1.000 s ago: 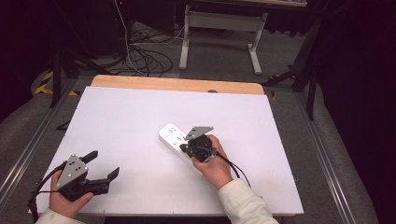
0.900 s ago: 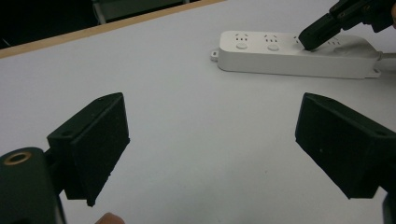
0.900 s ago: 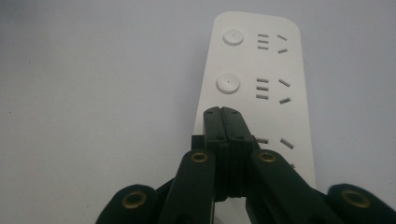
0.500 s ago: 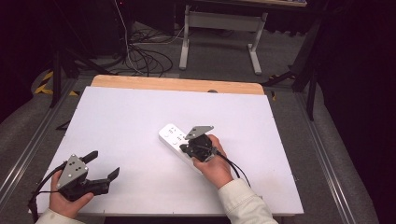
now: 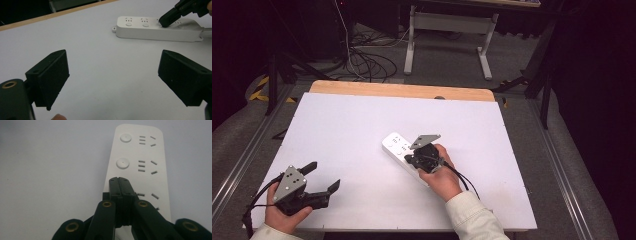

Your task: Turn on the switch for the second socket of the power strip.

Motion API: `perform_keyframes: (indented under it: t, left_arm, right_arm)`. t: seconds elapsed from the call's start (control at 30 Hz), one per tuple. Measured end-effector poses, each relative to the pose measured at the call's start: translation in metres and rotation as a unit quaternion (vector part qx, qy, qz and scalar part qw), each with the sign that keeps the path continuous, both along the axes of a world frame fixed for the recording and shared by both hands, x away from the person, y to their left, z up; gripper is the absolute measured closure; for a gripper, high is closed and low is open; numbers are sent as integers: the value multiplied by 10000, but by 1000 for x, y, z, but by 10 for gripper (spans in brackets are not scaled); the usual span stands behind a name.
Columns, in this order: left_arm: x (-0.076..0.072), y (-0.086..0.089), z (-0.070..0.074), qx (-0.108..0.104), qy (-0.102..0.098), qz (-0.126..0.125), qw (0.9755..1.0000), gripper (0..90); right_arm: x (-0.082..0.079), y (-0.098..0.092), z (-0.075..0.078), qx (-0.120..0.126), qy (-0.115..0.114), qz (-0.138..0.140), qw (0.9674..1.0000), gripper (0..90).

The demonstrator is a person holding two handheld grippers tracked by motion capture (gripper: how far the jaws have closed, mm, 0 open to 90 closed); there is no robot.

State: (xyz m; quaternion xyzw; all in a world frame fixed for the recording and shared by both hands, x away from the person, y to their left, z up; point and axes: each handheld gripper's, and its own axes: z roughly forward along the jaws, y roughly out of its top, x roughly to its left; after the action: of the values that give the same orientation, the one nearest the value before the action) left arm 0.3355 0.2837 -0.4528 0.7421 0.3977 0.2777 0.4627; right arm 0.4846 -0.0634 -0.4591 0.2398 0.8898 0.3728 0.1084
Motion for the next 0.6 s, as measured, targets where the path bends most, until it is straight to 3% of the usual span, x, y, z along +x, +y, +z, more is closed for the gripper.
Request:
perform_keyframes:
  t: [0.6]
  left_arm:
    - [0,0,0,25,-5,-6,10000,103]
  right_arm:
    - [0,2,0,-104,-21,18,9999,900]
